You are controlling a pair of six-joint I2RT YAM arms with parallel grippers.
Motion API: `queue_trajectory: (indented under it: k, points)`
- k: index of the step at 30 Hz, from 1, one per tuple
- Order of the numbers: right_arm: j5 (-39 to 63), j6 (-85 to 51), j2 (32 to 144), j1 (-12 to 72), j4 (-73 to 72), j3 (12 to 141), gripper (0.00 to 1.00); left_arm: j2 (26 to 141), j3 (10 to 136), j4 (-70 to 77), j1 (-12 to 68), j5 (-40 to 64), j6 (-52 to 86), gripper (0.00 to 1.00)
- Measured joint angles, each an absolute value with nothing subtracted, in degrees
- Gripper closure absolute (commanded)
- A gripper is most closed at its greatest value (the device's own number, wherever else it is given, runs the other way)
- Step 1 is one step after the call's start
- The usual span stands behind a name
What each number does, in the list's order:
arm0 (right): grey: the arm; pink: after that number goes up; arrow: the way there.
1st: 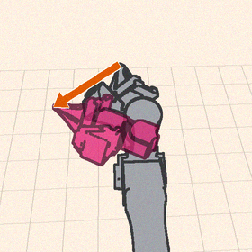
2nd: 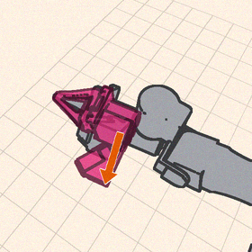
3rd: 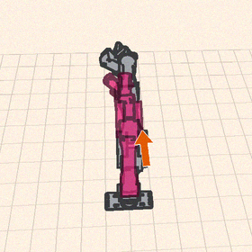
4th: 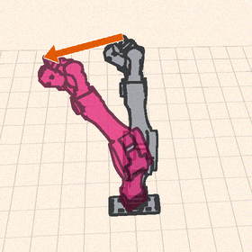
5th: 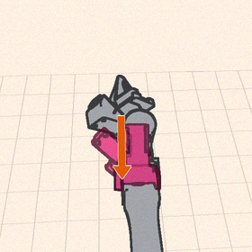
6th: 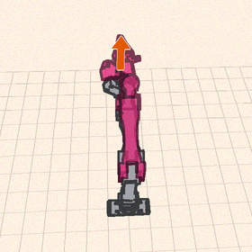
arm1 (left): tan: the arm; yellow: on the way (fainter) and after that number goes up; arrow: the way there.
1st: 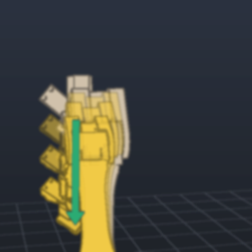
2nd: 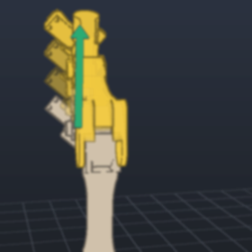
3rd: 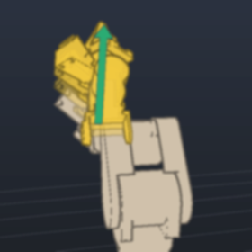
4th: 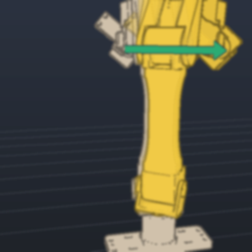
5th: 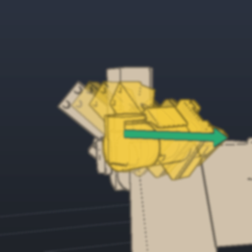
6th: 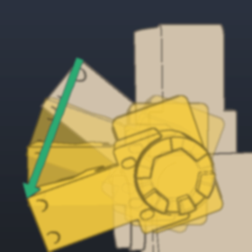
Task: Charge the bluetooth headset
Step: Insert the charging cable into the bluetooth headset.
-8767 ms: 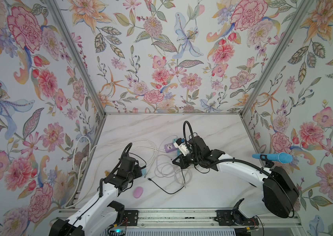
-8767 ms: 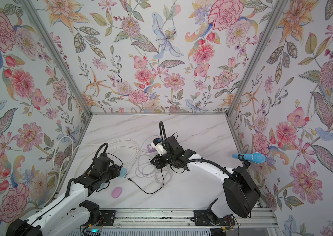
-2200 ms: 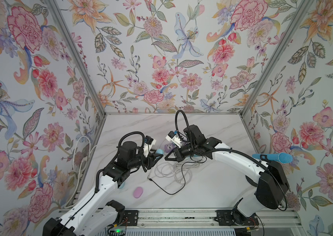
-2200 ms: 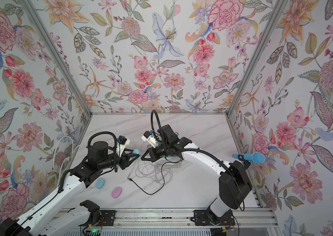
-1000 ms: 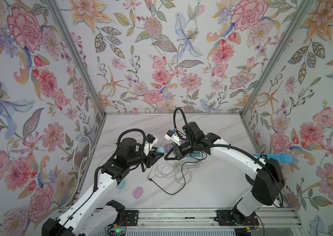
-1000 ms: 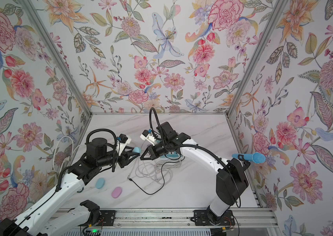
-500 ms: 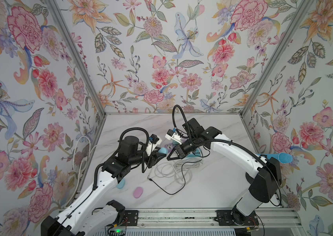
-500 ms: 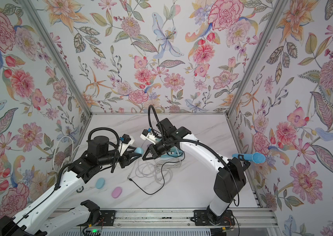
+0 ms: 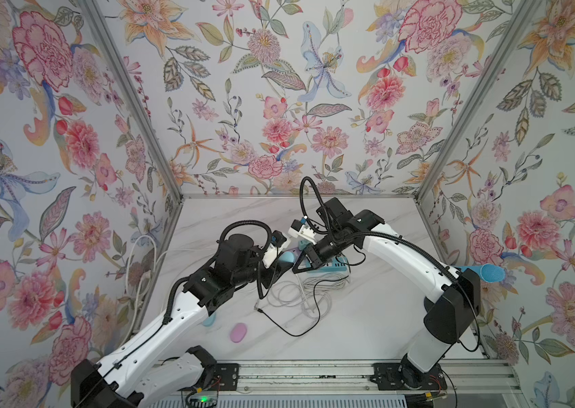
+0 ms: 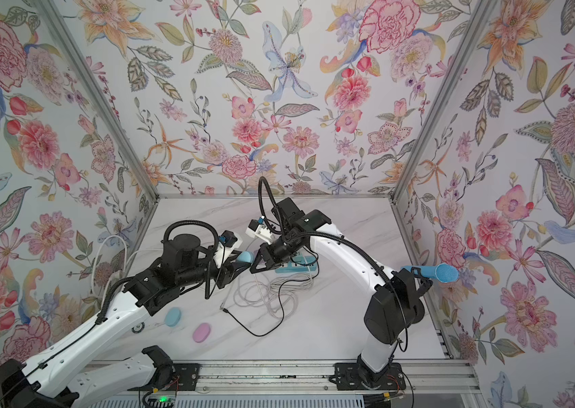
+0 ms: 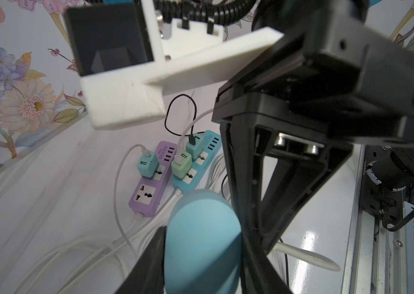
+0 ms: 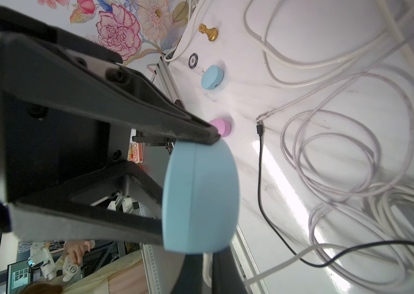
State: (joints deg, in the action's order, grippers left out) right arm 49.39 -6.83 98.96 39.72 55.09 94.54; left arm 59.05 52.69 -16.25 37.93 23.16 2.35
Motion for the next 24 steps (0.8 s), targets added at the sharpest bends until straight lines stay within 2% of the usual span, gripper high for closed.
queue_trajectory:
  k: [2, 4, 7, 11, 17, 24]
  points:
    - [49.45, -6.61, 98.85, 39.51, 55.16, 94.54, 0.99, 59.05, 52.45, -15.77, 37.95, 23.14, 2.35, 1.00]
    - [49.65, -6.42, 98.48, 38.98, 55.16, 94.39, 0.89, 59.02, 52.05, -14.55, 37.98, 23.14, 2.35, 1.00]
    - [49.78, -6.17, 97.10, 37.65, 54.41, 93.43, 0.82, 58.92, 51.70, -13.04, 38.94, 23.31, 2.37, 1.00]
    - [49.10, -6.17, 95.00, 36.91, 53.28, 91.66, 0.78, 58.76, 51.18, -11.16, 39.42, 23.66, 2.42, 1.00]
    - [42.63, -5.98, 91.66, 34.70, 49.25, 88.62, 0.65, 58.76, 49.50, -11.05, 38.70, 26.79, 4.10, 1.00]
    - [36.80, -6.52, 82.94, 33.89, 43.75, 81.69, 0.59, 59.46, 48.01, -10.81, 37.58, 29.85, 5.63, 1.00]
